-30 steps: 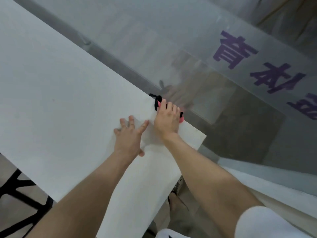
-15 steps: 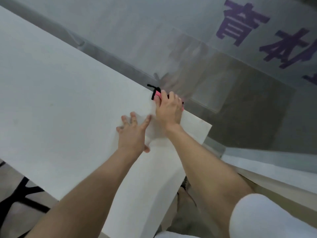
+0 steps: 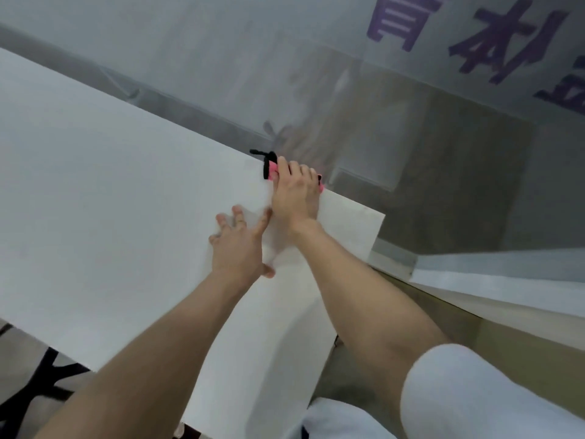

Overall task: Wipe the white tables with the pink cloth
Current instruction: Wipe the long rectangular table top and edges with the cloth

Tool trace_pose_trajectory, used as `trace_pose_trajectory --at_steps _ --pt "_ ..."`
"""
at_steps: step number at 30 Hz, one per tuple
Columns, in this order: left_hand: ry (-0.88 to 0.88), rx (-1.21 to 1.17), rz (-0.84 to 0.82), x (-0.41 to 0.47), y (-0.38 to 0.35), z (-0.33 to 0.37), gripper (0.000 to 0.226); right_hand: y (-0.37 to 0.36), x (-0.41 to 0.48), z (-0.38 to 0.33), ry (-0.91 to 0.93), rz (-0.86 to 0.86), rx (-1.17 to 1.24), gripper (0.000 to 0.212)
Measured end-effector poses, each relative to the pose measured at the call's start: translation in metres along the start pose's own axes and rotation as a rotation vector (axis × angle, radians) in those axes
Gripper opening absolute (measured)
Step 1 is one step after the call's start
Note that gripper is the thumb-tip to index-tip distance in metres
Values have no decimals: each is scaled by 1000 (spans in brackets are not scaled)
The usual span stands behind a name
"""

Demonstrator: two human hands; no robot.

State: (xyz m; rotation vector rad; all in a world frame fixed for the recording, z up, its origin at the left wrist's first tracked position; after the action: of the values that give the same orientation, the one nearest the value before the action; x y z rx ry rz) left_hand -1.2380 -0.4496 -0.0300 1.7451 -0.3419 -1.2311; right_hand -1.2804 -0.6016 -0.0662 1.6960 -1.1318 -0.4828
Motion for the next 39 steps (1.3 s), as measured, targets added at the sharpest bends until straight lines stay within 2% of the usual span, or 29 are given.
trace_pose_trajectory --at_steps 6,9,12,14,17,20,22,24,27,29,32,36,39 --pt "-14 22 23 -2 3 -1 144 73 -75 119 -93 37 -156 41" --pt "-27 32 22 -2 3 0 145 50 -52 87 -187 74 -238 45" --pt "-23 19 18 -2 1 -1 144 5 -9 10 -96 18 -135 39" --pt "-19 10 15 -1 1 -2 144 -6 3 -6 -44 -24 -104 35" --pt "-33 42 16 -3 2 -2 145 20 -23 48 -10 27 -89 33" --pt "-39 52 31 -5 6 -1 144 70 -63 120 -77 23 -127 39" --pt "-41 52 32 -4 6 -1 144 75 -69 125 -166 48 -212 39" --pt "-47 52 25 -3 4 0 144 54 -49 88 -216 77 -239 35" --pt "-43 45 25 -1 2 1 144 3 -5 3 -102 26 -61 26" --pt "-40 31 27 0 2 1 142 -14 14 -20 -23 -26 25 24" --pt "-36 36 31 -1 2 -1 143 5 1 17 80 -73 72 29" --pt "-50 5 39 0 2 2 142 79 -56 113 -29 -15 -52 29" --pt "-50 -13 28 0 1 3 141 73 -60 107 -116 8 -161 30"
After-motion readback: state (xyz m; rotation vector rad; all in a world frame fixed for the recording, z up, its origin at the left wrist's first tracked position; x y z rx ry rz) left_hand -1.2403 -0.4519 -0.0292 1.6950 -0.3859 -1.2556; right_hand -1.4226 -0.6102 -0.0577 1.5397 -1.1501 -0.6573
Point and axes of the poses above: each hand's wrist, its own x-axis towards the middle knuckle, its own y-axis out of the back of the hand, z = x × y, the point moved 6 cm from there along x, towards the middle knuckle, and after that the axes turned 1 degree about x, right-handed, at the moved point
